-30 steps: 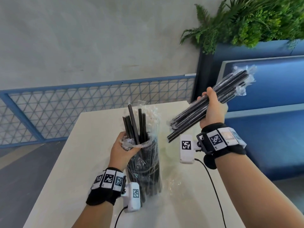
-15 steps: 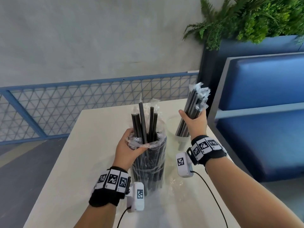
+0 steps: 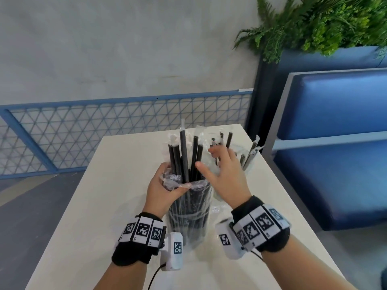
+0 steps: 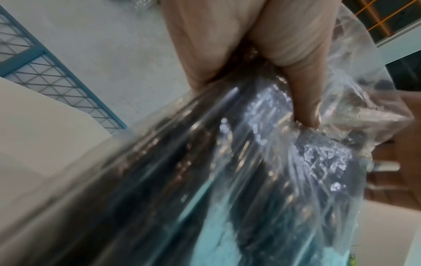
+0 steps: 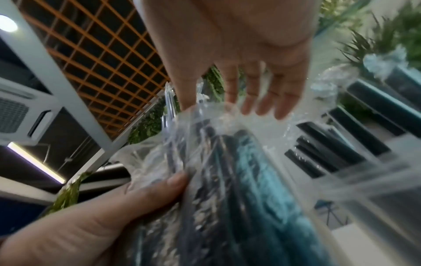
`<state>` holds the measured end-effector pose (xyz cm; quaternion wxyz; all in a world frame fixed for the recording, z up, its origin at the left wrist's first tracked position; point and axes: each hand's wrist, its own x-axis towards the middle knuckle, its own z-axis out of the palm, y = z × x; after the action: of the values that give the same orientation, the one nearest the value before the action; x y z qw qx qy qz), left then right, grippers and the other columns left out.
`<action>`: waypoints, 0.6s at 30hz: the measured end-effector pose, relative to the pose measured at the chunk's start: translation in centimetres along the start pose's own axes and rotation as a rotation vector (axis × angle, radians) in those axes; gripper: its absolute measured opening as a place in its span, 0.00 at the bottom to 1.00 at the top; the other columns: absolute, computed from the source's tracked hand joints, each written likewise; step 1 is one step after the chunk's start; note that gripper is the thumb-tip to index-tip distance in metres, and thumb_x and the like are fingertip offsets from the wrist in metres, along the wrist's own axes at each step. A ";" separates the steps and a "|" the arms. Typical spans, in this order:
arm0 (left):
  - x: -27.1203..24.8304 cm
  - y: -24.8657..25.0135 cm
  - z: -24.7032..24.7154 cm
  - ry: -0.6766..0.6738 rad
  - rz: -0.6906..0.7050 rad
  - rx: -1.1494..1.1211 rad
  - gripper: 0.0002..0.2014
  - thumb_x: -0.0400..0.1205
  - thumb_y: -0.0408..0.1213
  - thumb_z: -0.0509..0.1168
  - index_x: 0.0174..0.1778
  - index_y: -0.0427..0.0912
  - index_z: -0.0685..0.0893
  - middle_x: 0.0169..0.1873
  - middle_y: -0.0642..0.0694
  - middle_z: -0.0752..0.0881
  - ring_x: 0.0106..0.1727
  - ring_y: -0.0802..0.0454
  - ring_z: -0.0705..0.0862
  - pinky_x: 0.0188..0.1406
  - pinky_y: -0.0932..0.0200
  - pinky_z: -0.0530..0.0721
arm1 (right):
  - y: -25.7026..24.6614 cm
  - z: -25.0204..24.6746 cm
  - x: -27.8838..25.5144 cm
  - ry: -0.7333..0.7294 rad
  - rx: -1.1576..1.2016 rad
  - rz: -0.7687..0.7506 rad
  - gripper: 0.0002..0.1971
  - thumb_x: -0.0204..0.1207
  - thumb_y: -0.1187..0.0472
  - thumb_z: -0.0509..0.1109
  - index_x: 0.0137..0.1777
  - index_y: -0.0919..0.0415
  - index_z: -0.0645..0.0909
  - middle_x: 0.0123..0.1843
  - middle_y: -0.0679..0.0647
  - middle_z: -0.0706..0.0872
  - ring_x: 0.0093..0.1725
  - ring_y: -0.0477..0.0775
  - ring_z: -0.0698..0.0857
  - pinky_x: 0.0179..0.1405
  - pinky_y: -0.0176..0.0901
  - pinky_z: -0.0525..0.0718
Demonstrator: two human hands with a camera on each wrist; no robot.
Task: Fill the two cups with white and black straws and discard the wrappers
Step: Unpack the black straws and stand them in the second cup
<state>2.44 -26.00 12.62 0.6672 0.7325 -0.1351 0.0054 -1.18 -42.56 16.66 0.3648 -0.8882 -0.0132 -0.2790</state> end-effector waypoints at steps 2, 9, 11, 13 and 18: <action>-0.5 0.0 0.1 -0.006 0.027 0.005 0.31 0.61 0.40 0.81 0.59 0.52 0.78 0.55 0.49 0.87 0.60 0.54 0.85 0.62 0.50 0.82 | 0.3 0.4 -0.9 -0.169 -0.049 0.123 0.32 0.70 0.42 0.71 0.67 0.61 0.70 0.62 0.56 0.79 0.58 0.55 0.80 0.54 0.43 0.79; -1.6 -0.6 -0.2 -0.051 0.005 0.024 0.41 0.57 0.36 0.83 0.62 0.63 0.70 0.61 0.55 0.81 0.58 0.62 0.84 0.59 0.63 0.82 | 0.1 0.4 -2.3 -0.267 0.428 0.361 0.20 0.75 0.65 0.69 0.66 0.55 0.73 0.56 0.50 0.86 0.57 0.50 0.84 0.51 0.40 0.84; -1.7 -0.8 -0.3 -0.048 -0.018 0.026 0.41 0.54 0.44 0.82 0.63 0.61 0.71 0.61 0.53 0.83 0.60 0.58 0.84 0.61 0.55 0.82 | 0.2 0.7 -2.7 -0.257 0.542 0.416 0.16 0.78 0.64 0.66 0.64 0.50 0.73 0.57 0.49 0.87 0.61 0.47 0.83 0.51 0.36 0.84; -1.8 -1.0 -0.3 -0.044 -0.031 0.035 0.39 0.57 0.41 0.83 0.62 0.60 0.73 0.61 0.50 0.84 0.60 0.57 0.85 0.61 0.54 0.82 | 0.2 1.0 -3.2 -0.181 0.495 0.373 0.16 0.78 0.60 0.67 0.64 0.49 0.73 0.61 0.49 0.85 0.63 0.48 0.82 0.58 0.41 0.83; -2.2 -0.8 0.0 -0.014 -0.014 0.038 0.30 0.62 0.37 0.82 0.57 0.54 0.77 0.54 0.51 0.87 0.54 0.59 0.87 0.53 0.63 0.84 | -0.9 0.7 -3.9 0.079 -0.188 -0.211 0.15 0.69 0.61 0.76 0.55 0.55 0.80 0.53 0.51 0.82 0.51 0.52 0.78 0.52 0.42 0.79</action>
<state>0.49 -25.57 11.47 0.6522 0.7459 -0.1347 -0.0017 -4.34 -40.78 14.84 0.2488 -0.9005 -0.0660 -0.3505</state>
